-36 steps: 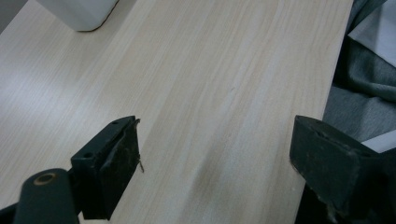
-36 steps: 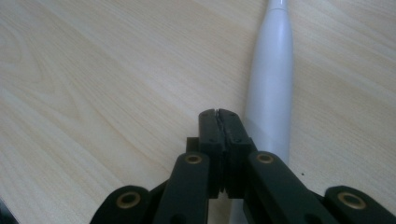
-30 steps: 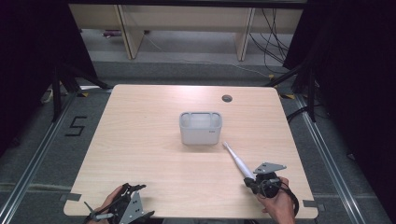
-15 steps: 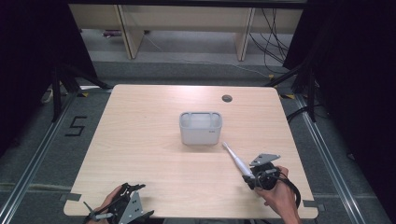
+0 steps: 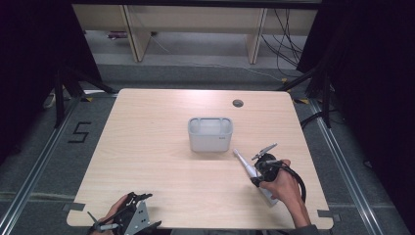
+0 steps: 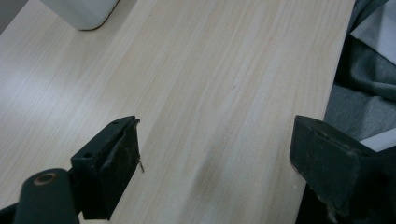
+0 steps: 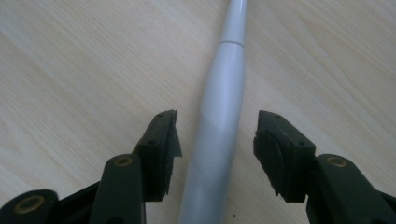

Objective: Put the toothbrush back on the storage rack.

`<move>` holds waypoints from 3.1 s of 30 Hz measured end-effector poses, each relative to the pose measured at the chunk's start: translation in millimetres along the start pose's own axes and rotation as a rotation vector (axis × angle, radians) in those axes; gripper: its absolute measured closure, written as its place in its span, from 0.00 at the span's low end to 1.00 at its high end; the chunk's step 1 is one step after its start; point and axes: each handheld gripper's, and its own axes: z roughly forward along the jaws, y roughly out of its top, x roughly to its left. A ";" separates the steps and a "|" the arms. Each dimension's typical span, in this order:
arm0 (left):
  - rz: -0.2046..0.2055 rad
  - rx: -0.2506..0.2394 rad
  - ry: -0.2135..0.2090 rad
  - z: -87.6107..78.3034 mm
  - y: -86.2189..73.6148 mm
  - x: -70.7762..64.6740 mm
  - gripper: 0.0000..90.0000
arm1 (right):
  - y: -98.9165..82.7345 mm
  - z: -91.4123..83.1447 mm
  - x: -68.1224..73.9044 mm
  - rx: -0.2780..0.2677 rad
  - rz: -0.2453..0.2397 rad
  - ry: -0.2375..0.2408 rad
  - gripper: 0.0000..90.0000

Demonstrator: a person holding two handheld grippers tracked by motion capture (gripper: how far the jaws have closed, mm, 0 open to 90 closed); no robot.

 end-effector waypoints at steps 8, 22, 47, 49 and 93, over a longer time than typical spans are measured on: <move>-0.002 -0.012 0.006 1.3 -0.7 0.0 0.17 | 6.3 10.5 -3.9 0.032 -0.008 0.005 0.56; -0.001 -0.007 0.006 0.8 -0.2 -0.2 0.17 | 19.0 20.9 -6.1 0.130 -0.033 0.005 0.66; -0.011 -0.023 -0.006 1.9 0.0 -1.6 0.17 | 33.3 27.5 -7.8 0.255 -0.054 0.051 0.74; 0.004 -0.008 0.001 0.4 -0.2 -0.9 0.17 | 32.3 26.6 -8.1 0.255 -0.046 0.051 0.74; -0.004 -0.011 0.009 0.7 -0.9 -0.2 0.17 | 18.5 -33.8 -25.4 -0.050 0.034 0.017 0.75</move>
